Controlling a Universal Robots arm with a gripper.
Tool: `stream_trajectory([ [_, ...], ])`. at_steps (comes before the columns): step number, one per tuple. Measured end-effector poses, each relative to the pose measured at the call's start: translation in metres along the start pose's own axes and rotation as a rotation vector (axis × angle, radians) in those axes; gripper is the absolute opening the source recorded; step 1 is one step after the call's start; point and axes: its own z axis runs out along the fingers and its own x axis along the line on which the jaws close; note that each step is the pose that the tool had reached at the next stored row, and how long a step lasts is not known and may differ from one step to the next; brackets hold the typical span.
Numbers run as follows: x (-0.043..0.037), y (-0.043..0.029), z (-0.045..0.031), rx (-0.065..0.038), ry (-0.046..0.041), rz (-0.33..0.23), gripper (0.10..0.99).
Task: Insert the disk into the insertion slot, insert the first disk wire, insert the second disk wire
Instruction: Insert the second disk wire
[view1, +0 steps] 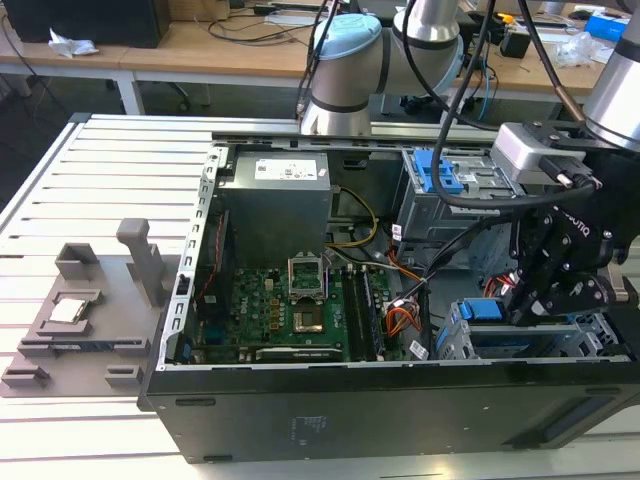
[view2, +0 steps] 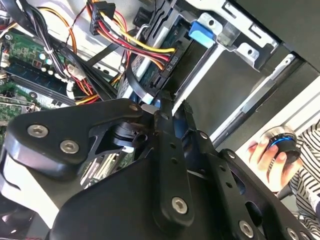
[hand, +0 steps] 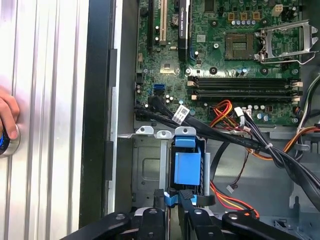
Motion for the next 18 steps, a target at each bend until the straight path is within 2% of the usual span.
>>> stream_trajectory([
  [3, 0.001, 0.0028, 0.0009, 0.0, 0.0016, 0.0, 0.251],
  [8, 0.0037, 0.0032, 0.0035, 0.0, 0.0067, 0.0, 0.251],
  [13, 0.0037, 0.0031, 0.0036, 0.0, 0.008, 0.0, 0.251],
  [16, 0.0037, 0.0031, 0.0034, 0.0, 0.0092, 0.001, 0.169],
  [18, 0.0037, 0.0031, 0.0035, 0.0, 0.0095, 0.001, 0.169],
])
